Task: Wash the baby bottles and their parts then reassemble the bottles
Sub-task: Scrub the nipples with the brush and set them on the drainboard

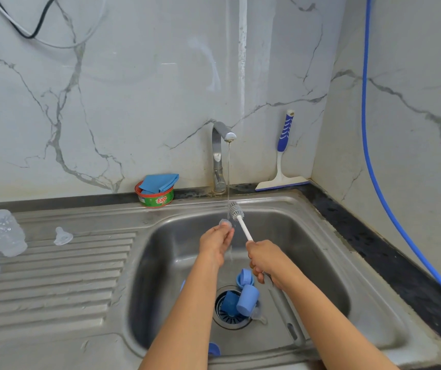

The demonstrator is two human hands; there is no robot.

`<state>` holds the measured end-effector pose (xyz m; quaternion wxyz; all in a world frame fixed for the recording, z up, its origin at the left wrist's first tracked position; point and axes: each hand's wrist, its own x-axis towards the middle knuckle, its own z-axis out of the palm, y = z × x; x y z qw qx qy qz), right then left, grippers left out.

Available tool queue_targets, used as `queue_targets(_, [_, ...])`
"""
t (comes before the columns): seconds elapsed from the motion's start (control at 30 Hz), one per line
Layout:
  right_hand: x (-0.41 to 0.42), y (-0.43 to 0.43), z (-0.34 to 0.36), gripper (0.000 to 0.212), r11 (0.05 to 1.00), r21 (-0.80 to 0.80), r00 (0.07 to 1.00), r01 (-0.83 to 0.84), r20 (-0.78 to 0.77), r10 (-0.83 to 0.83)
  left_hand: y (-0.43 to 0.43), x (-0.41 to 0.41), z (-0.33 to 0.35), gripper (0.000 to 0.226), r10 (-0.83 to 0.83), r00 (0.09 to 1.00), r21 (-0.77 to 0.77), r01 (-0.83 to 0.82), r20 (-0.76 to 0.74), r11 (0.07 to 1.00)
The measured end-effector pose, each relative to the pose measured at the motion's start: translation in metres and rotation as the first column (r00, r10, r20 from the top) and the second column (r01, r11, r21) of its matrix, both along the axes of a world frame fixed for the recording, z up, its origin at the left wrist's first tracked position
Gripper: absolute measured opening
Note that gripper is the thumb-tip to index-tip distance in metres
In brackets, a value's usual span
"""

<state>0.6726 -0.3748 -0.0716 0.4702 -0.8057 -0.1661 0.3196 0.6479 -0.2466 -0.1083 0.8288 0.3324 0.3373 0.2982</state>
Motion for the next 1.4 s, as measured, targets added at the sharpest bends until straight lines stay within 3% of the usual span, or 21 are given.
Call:
queue_targets(0.1, [0.002, 0.001, -0.003, 0.03, 1.0, -0.003, 1.0, 0.005, -0.002, -0.005, 0.001, 0.0, 0.0, 0.005, 0.013, 1.0, -0.013, -0.013, 0.003, 1.0])
queue_targets(0.33, [0.003, 0.002, -0.003, 0.031, 0.999, -0.033, 1.0, -0.004, 0.01, 0.004, 0.001, 0.001, -0.004, 0.007, 0.014, 0.991, 0.155, 0.007, -0.135, 0.988])
queue_targets(0.5, [0.003, 0.001, -0.004, 0.031, 0.999, -0.05, 1.0, -0.014, 0.018, 0.015, 0.001, 0.003, -0.008, 0.04, 0.013, 0.949, 0.293, 0.085, -0.316, 0.952])
queue_targets(0.67, [0.002, 0.0, -0.003, 0.03, 0.997, -0.073, 0.999, -0.037, 0.016, 0.038, 0.003, 0.006, -0.009, 0.026, 0.115, 0.951, 0.366, -0.002, -0.287, 0.931])
queue_targets(0.93, [-0.001, -0.004, 0.002, 0.034, 0.97, -0.2, 0.949, -0.139, 0.253, 0.188, 0.002, 0.008, -0.008, 0.026, 0.201, 0.959, 0.278, -0.142, -0.199, 0.95])
queue_targets(1.1, [-0.004, -0.004, 0.0, 0.033, 0.945, -0.278, 0.928, -0.17, 0.277, 0.249, 0.001, 0.003, -0.002, 0.011, 0.189, 0.98, 0.054, -0.186, -0.056, 0.981])
queue_targets(1.3, [-0.002, -0.003, 0.003, 0.032, 0.954, -0.251, 0.894, -0.166, 0.37, 0.253, 0.004, -0.001, 0.002, 0.001, 0.209, 0.978, 0.054, -0.208, -0.012, 0.977])
queue_targets(1.4, [-0.003, -0.004, 0.004, 0.034, 0.939, -0.278, 0.888, -0.202, 0.354, 0.295, 0.007, -0.002, -0.001, 0.009, 0.239, 0.971, 0.056, -0.238, -0.006, 0.97])
